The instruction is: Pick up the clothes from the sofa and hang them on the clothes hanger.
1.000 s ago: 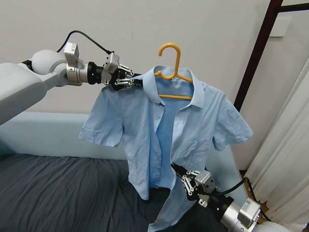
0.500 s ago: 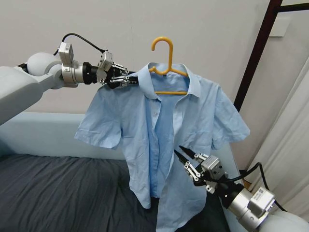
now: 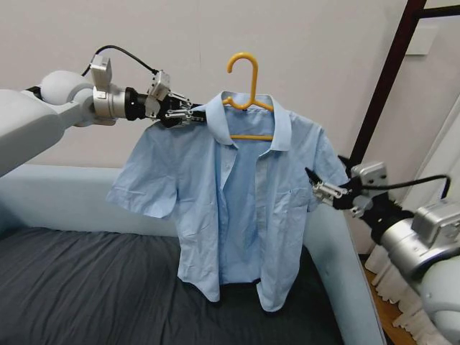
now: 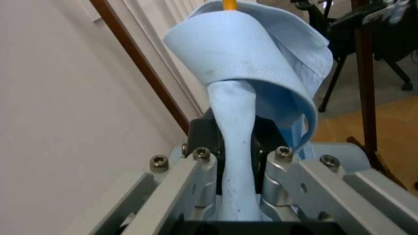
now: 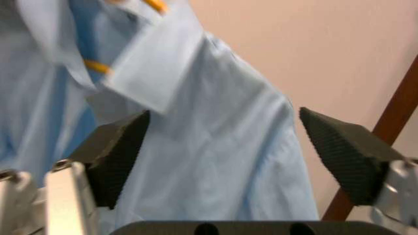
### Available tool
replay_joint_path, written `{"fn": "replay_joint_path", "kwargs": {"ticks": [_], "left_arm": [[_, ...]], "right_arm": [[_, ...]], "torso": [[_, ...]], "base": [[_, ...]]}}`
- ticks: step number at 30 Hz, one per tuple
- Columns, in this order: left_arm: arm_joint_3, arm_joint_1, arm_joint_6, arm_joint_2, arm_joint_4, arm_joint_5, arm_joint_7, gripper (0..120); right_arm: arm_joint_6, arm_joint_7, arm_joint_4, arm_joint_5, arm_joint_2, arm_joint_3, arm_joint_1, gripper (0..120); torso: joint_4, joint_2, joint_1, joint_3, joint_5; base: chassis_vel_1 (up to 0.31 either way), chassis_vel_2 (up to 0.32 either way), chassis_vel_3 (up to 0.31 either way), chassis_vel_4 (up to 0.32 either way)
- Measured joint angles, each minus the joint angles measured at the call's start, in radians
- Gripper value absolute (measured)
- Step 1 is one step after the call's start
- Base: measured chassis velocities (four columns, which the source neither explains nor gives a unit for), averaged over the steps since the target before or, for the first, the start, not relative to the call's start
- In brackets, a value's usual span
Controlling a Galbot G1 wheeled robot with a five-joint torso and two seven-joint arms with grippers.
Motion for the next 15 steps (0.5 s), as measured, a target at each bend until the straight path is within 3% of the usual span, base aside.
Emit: {"fn": "replay_joint_path", "kwargs": {"ticks": [4,15], "left_arm": [[-0.017,0.02,0.003,-0.024,-0.011,0.003,-0.038,7],[-0.026,0.036,0.02,-0.064,-0.092,0.015,-0.105,7]], "right_arm": [[-0.006,-0.012,0.0,0.099,-0.009,0.006,0.072,99],[-0.052,-0.008,-0.001,0.317,-0.02,-0.037,0.209,100]], "torso": [[0.0007,0.0,0.0,0.0,0.0002],[0.0009,0.0,0.0,0.0,0.0]], "base": [[0.0,0.0,0.0,0.0],[0.0,0.0,0.0,0.0]]}}
